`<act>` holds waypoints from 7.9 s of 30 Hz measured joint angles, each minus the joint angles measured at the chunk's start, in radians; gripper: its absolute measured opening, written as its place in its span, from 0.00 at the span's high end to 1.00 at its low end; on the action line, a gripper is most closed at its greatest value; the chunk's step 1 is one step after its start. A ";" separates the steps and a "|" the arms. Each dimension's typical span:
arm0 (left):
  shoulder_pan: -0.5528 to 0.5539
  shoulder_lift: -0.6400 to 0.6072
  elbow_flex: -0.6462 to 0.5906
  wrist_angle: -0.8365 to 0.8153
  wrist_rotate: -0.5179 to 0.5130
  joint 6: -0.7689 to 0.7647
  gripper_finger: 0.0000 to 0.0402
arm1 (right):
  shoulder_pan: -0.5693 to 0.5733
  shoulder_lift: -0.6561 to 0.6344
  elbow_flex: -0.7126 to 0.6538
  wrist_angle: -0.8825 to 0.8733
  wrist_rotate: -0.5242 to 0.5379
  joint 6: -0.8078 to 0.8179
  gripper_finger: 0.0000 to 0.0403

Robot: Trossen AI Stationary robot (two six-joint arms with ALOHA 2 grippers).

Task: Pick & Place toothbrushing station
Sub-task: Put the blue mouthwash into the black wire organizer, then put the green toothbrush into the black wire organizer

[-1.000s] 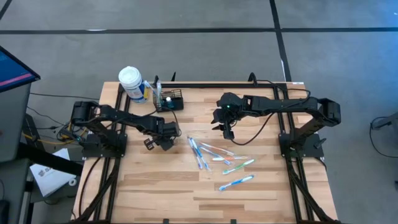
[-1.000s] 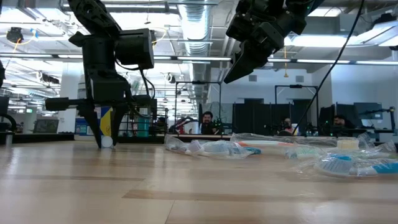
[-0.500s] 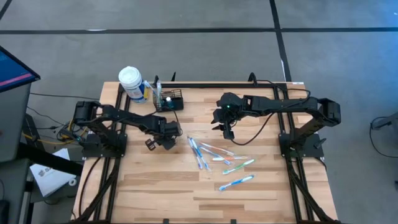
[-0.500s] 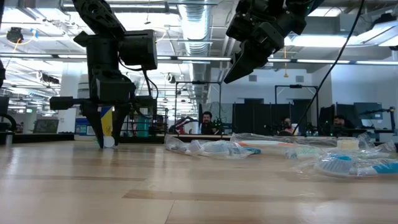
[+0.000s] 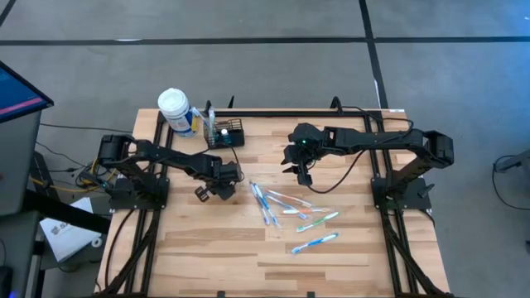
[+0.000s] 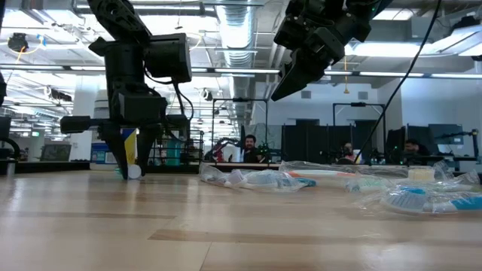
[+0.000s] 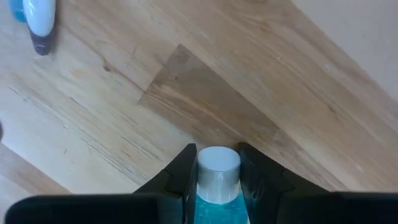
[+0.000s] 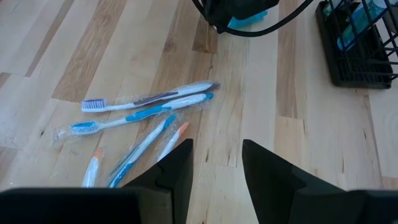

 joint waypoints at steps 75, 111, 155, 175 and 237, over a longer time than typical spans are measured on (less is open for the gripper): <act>0.397 -0.583 -0.518 1.361 -0.183 -0.825 0.79 | -0.006 0.000 0.000 0.033 -0.004 -0.036 0.68; 0.444 -0.186 -0.517 1.820 -0.312 -0.897 0.79 | -0.049 -0.001 -0.080 0.108 -0.004 -0.059 0.68; 0.438 -0.153 -0.515 1.852 -0.272 -0.950 0.79 | -0.052 0.000 -0.080 0.129 -0.004 -0.051 0.68; 0.438 -0.154 -0.515 1.822 -0.268 -0.891 0.79 | -0.052 0.000 -0.080 0.129 -0.004 -0.040 0.68; 0.438 -0.154 -0.521 1.729 -0.266 -0.974 0.74 | -0.052 0.000 -0.080 0.129 -0.004 -0.032 0.68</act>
